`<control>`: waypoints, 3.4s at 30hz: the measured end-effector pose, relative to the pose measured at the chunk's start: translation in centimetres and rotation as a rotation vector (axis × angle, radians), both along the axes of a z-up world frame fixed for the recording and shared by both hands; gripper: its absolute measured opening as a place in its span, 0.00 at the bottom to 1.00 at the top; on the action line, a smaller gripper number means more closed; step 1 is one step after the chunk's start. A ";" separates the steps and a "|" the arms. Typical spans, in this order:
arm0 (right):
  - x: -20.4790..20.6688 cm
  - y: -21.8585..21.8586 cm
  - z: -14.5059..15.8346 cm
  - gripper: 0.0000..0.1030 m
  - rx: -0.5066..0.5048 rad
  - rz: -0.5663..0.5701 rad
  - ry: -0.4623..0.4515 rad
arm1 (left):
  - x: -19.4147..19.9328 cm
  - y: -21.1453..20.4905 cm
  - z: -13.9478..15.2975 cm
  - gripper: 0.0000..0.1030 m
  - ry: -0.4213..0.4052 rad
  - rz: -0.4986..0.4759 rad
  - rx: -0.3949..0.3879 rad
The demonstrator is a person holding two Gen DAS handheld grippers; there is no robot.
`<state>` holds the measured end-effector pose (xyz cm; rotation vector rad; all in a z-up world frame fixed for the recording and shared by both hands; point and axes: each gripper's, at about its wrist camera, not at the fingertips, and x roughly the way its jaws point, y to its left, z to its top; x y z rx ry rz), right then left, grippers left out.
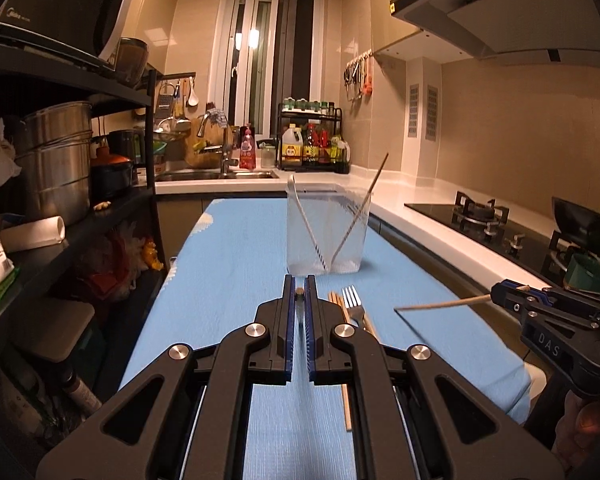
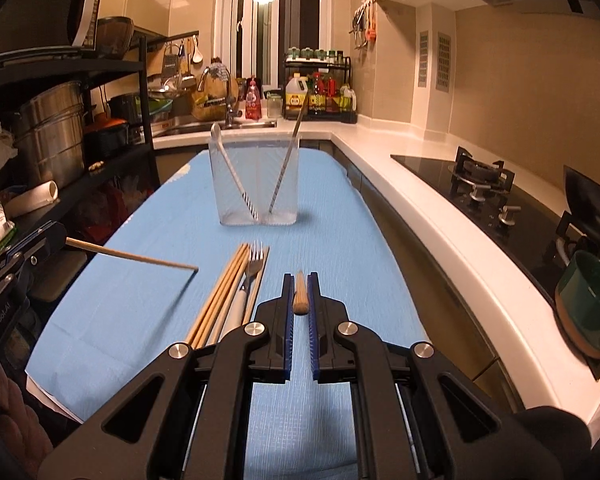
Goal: Organize utensils
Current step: 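Lift both chopsticks over the clear container and release them inside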
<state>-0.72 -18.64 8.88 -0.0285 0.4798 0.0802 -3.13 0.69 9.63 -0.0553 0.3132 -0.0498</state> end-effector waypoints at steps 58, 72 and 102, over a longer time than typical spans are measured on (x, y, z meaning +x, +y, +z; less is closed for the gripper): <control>19.1 2.4 21.4 0.06 0.048 0.138 -0.058 | 20.1 1.5 17.6 0.04 0.126 -0.107 -0.061; 26.5 4.1 21.4 0.06 0.051 0.154 -0.107 | 28.9 -0.2 19.8 0.05 0.075 -0.083 0.003; 23.5 2.5 16.0 0.35 0.041 0.164 -0.018 | 27.6 1.3 14.6 0.34 0.203 -0.106 -0.061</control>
